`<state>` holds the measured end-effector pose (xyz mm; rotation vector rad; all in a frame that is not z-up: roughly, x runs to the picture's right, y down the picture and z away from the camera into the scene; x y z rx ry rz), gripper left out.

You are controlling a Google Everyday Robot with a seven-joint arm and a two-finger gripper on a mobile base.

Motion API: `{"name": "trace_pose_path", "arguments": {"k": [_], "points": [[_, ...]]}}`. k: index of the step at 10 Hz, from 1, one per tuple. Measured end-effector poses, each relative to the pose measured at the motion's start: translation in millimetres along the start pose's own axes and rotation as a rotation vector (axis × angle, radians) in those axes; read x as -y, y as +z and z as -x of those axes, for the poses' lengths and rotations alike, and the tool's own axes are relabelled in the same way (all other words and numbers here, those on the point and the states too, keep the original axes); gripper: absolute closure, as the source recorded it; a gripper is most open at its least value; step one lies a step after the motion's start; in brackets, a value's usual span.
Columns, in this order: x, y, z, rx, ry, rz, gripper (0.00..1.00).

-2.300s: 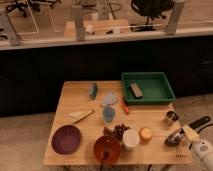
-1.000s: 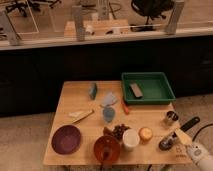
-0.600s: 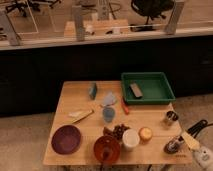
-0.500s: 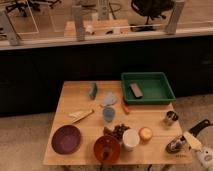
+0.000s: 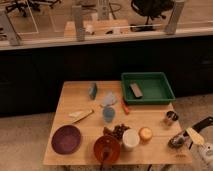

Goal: Wipe table surface with brush

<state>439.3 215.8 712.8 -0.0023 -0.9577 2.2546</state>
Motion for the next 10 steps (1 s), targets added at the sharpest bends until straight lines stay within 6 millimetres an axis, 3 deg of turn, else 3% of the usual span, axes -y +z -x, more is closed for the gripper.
{"name": "trace_pose_path", "arguments": {"k": [4, 6, 10], "points": [[-0.4, 18.0, -18.1, -0.015, 0.004, 0.006, 1.0], [-18.0, 23.9, -42.5, -0.062, 0.042, 0.023, 1.0], [-38.6, 6.4, -77.6, -0.144, 0.044, 0.045, 1.0]]}}
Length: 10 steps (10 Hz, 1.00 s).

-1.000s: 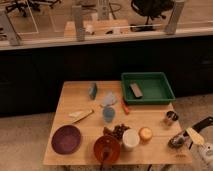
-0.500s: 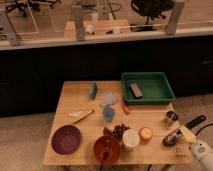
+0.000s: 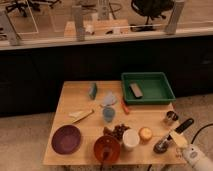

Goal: Wipe table surface with brush

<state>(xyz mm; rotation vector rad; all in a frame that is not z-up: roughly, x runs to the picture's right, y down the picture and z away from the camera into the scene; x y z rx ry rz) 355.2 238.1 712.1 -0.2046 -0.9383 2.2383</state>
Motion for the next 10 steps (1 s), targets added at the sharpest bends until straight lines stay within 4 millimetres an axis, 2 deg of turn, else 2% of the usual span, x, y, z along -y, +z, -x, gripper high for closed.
{"name": "trace_pose_path", "arguments": {"k": [3, 6, 8, 10], "points": [[-0.2, -27.8, -0.6, -0.012, -0.007, -0.001, 1.0], [-2.5, -38.2, 19.7, 0.018, -0.032, 0.0, 1.0], [0.8, -34.7, 32.0, 0.041, -0.043, 0.001, 1.0], [6.4, -18.8, 42.0, 0.062, -0.042, 0.008, 1.0]]}}
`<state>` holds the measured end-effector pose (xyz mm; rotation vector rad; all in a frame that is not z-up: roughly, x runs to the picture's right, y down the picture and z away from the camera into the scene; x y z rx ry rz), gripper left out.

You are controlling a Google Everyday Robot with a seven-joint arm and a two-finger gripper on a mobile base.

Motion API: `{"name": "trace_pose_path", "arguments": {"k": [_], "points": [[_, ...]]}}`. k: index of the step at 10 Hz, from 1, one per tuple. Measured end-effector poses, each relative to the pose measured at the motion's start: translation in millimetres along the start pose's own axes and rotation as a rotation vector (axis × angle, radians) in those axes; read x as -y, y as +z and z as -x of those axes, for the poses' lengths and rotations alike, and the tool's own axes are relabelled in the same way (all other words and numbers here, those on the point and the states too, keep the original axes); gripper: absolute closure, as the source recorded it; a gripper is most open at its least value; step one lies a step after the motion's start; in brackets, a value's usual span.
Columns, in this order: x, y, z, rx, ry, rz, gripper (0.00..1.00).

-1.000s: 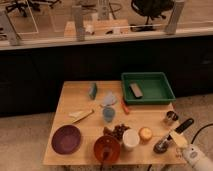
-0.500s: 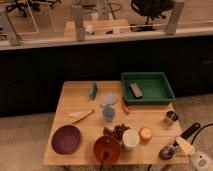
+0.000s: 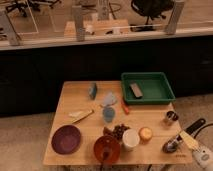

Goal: Wipe table surface with brush

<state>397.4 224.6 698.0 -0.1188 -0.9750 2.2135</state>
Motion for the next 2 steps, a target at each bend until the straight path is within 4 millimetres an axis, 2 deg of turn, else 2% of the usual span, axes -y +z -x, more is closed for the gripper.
{"name": "trace_pose_path", "arguments": {"k": [2], "points": [[4.4, 23.3, 0.7, 0.001, 0.011, 0.014, 1.0]]}}
